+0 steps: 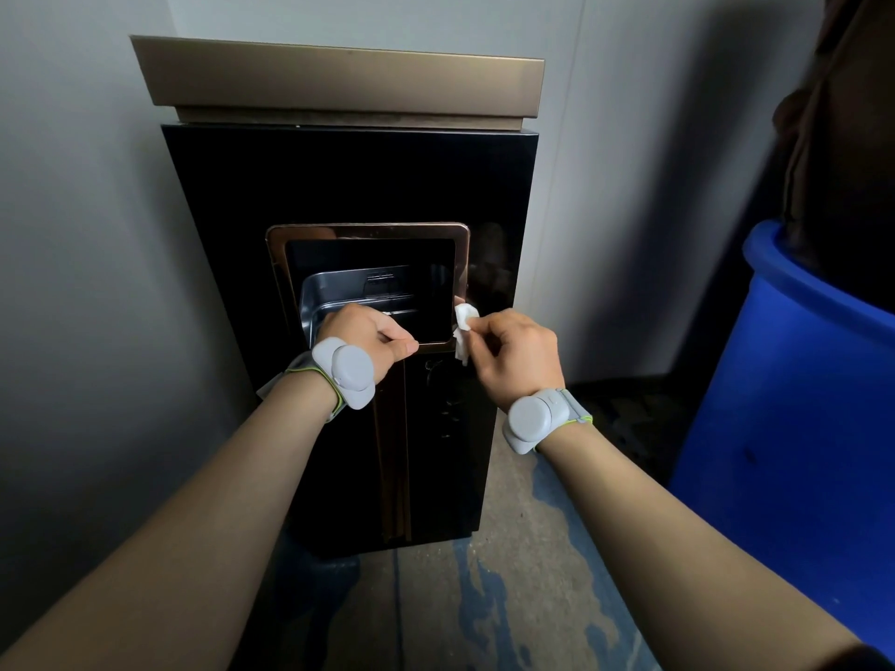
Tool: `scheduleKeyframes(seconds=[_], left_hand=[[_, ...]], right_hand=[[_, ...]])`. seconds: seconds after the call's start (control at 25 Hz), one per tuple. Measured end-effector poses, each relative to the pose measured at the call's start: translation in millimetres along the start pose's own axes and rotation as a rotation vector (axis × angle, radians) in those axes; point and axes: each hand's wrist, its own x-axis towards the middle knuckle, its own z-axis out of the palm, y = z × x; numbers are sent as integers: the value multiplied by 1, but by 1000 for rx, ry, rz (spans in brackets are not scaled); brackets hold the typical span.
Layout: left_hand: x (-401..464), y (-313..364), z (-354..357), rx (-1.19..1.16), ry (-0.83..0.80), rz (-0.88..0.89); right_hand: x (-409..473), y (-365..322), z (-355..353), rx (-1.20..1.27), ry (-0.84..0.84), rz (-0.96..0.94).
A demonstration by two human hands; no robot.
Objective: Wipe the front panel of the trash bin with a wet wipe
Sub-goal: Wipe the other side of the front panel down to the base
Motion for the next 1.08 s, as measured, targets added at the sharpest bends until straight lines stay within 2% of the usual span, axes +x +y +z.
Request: scheduleKeyframes(seconds=[1.08], left_hand=[[0, 2, 0, 26, 3, -13]], right_hand=[[-1, 21, -10, -35, 101, 175]])
